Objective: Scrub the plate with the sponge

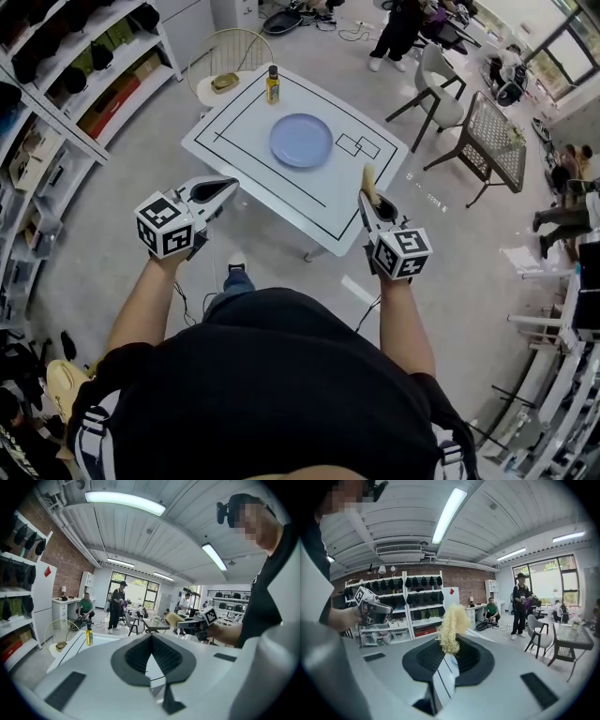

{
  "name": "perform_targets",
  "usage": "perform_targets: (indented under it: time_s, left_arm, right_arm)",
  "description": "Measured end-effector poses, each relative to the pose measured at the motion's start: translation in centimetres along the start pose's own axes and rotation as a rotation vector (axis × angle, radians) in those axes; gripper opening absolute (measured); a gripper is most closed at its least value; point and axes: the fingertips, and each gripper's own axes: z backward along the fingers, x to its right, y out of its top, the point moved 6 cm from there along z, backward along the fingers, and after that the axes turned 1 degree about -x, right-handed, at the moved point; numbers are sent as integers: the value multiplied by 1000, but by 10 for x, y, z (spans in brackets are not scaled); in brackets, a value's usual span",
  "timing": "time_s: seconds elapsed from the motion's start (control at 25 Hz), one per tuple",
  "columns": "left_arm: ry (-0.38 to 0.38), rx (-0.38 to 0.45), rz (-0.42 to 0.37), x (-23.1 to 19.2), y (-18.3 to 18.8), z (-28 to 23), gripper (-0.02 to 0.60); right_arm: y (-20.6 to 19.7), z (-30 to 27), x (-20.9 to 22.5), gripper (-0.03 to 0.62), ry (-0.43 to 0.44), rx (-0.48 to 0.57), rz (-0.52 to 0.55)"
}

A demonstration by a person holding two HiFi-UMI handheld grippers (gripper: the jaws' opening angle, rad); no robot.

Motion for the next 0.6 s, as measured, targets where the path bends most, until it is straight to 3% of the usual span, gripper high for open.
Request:
perform_targets:
  time_s: [0.6]
  left_arm:
    - [-103,-13,-8,-112,37,-25,5]
  right_arm:
    - [40,-94,-7,44,-54,-33,12]
